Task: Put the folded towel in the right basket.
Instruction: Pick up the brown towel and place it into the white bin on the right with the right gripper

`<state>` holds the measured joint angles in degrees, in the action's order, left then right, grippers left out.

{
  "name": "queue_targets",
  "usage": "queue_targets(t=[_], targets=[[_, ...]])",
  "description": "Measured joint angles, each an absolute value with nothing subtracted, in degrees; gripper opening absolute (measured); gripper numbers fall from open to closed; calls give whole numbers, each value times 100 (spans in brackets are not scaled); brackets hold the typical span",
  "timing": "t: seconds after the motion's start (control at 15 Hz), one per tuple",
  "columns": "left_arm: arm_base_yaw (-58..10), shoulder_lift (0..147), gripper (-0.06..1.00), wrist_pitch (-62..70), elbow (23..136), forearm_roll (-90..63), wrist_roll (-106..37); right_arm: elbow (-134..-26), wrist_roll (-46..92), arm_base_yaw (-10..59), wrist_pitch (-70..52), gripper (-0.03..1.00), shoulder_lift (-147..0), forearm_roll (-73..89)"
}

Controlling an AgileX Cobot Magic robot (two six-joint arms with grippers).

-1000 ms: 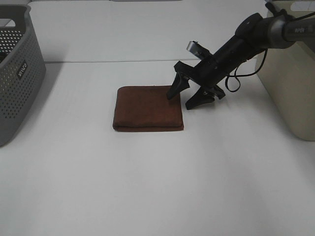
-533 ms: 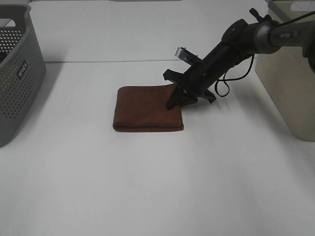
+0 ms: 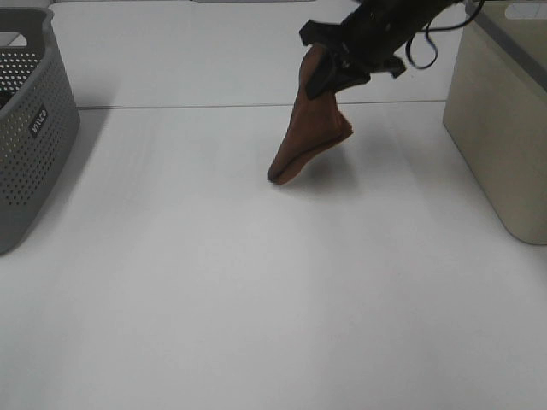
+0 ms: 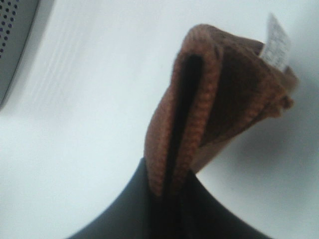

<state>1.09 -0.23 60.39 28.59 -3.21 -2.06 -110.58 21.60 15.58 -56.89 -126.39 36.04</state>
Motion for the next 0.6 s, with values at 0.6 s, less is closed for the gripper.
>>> queue_targets(t=[0.6], targets=[[109,-23,97,6039,2859,-321,-206,-11058,1725,-6,-5718,7,-10124,2051]])
